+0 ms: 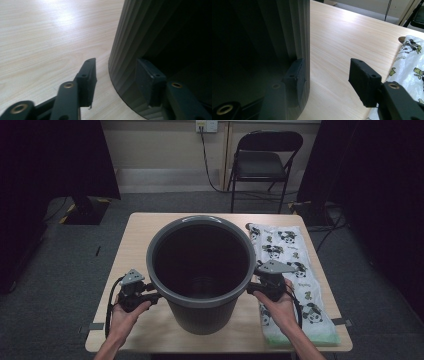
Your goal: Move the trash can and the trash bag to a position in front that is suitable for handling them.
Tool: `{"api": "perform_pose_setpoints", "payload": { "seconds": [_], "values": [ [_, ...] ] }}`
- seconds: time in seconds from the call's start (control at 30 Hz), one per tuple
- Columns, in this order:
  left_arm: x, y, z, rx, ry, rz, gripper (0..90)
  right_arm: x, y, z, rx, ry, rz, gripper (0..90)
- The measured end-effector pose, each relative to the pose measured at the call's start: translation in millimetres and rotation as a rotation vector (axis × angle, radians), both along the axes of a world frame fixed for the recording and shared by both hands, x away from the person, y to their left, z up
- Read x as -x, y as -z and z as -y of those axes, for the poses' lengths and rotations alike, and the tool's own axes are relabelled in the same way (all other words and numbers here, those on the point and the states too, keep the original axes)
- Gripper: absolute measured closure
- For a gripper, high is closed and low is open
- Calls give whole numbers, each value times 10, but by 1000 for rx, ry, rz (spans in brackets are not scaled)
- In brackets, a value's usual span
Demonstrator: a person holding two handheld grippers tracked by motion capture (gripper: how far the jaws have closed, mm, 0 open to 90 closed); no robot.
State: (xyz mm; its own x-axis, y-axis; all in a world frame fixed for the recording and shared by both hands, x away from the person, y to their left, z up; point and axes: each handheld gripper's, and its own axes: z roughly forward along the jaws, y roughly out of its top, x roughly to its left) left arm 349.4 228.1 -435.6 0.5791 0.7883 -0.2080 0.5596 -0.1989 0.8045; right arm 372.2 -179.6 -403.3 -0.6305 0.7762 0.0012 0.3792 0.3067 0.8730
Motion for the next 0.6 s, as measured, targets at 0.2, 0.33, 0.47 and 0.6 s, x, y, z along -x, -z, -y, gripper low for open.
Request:
{"api": "perform_pose_setpoints", "payload": {
  "seconds": [0.2,0.33,0.47,0.6],
  "values": [
    [-30,26,-38,-11,0,-26,356,-35,118,62,15,3,-24,274],
    [-34,9,-54,-8,3,-37,308,-4,254,164,38,5,-51,272],
    [-41,-31,-68,-15,6,-25,289,51,352,297,56,9,-74,275],
    [-54,-66,-75,-9,-4,-21,285,103,443,432,78,11,-89,275]
  ]
}}
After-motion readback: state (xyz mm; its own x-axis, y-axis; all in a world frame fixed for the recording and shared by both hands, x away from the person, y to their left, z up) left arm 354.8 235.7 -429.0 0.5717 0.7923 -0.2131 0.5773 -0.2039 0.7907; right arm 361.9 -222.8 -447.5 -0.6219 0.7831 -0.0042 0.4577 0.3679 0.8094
